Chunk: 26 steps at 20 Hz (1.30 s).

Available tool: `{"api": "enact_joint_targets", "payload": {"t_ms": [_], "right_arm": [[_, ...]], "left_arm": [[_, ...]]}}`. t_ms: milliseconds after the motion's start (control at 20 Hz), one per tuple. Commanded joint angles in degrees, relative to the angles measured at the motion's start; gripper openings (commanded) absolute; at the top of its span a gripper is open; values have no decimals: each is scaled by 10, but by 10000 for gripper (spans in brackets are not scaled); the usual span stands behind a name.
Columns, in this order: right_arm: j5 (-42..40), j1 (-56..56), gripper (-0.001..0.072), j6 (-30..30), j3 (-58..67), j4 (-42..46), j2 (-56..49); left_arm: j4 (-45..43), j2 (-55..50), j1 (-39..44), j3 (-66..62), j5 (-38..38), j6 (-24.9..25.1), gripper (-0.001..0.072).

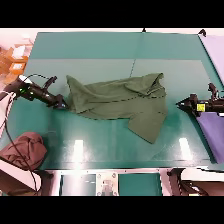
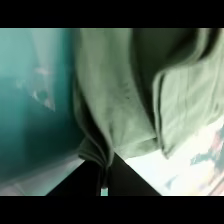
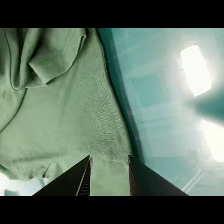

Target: Fold the shirts.

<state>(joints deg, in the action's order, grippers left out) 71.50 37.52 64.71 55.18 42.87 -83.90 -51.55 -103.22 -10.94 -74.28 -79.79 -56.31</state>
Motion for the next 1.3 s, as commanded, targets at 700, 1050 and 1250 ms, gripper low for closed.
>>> {"api": "enact_joint_targets", "payload": {"t_ms": [700,1050,1250], "right_arm": [[-37,-2,488,-2,-60,-6,-1],[-46,-21,485,5,-60,-34,-64],[-53,-88,256,-9,-50,-48,-101]], "left_arm": [[-45,43,-60,58,-22,-107,492],[-11,43,-70,58,23,-66,492],[-7,43,-71,58,-3,-66,492]]}}
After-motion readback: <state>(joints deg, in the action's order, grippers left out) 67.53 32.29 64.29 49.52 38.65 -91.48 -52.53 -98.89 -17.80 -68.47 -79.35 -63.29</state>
